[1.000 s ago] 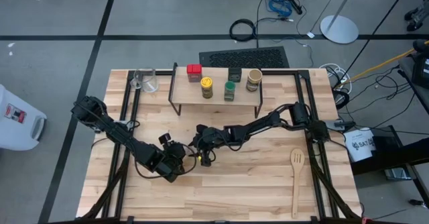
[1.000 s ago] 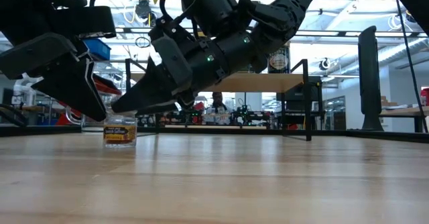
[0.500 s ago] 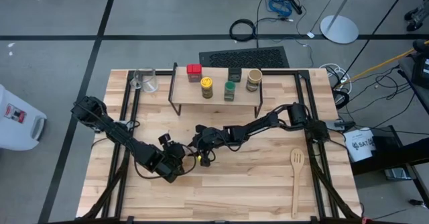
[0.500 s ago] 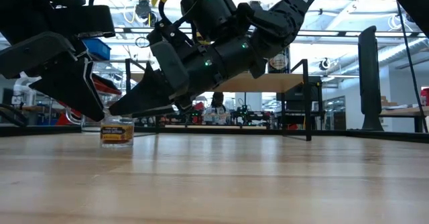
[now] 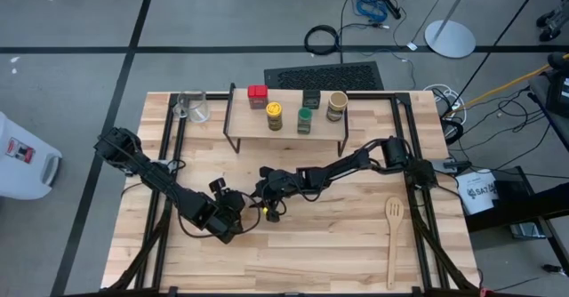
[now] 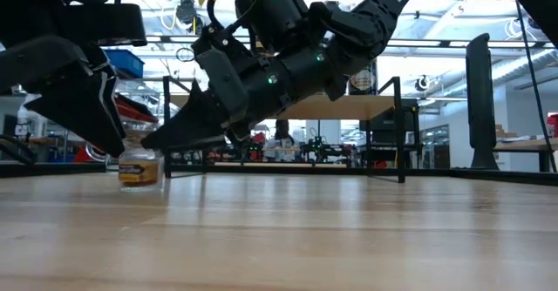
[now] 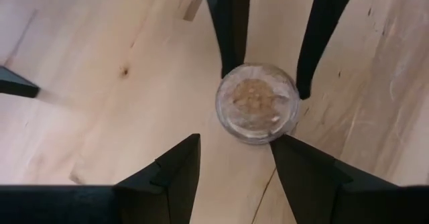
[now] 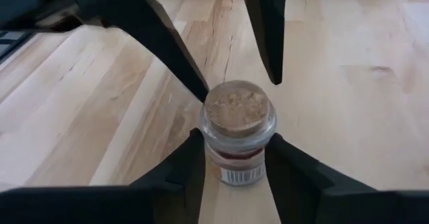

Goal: Shelf spices
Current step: Remove the brown seasoning bottle from the shelf

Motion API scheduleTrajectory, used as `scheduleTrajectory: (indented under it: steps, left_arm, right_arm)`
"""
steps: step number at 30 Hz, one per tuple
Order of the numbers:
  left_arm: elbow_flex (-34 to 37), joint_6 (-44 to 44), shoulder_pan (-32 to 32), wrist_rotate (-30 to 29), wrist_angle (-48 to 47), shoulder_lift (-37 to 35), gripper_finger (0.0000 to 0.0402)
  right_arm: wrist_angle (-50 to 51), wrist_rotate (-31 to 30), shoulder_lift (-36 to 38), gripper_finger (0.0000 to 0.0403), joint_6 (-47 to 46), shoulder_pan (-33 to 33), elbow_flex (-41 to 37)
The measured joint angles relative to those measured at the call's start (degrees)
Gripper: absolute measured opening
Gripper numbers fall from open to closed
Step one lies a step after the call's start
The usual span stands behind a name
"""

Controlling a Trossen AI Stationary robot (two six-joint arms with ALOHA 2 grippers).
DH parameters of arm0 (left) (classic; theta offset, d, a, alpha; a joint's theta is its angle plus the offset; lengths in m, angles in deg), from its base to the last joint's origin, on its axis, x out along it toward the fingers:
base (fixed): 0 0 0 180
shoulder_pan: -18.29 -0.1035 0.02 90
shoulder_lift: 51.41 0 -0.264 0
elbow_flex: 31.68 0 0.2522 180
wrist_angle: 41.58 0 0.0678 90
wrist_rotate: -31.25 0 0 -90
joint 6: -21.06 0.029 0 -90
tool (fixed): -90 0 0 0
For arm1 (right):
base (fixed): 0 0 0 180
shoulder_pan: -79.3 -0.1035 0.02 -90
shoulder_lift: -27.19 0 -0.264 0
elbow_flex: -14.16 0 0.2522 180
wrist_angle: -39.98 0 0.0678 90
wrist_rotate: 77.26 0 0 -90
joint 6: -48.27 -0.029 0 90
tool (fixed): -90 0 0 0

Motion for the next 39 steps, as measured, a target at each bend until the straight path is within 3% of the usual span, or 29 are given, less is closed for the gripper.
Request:
scheduleTrajectory:
  steps: [6, 15, 19, 26, 39]
  left_arm:
    - [-0.15, -0.15, 0.17, -0.32, 0.51, 0.0, 0.0196]
    - [-0.23, 0.79, 0.08, -1.73, 3.38, 0.0, 0.0196]
    - [-0.22, 2.39, -0.07, -1.8, 5.03, 0.0, 0.0196]
    - [-0.21, 2.45, -0.03, -1.58, 5.17, 0.0, 0.0196]
    - [-0.17, 4.06, 0.15, 1.09, 4.8, -1.0, 0.0196]
  right_arm:
    - [0.29, 0.02, -0.01, 0.0129, -0.59, 0.0, 0.01]
    - [0.26, 0.12, -0.03, 0.023, -1.06, -0.32, 0.01]
    - [-0.64, 0.27, -0.1, 0.0245, -1.03, -0.42, 0.01]
    - [-2.24, 0.22, -0.1, 0.0226, -0.81, -0.41, 0.03]
    - [-1.17, 1.55, -0.1, 0.015, -0.38, -0.39, 0.04]
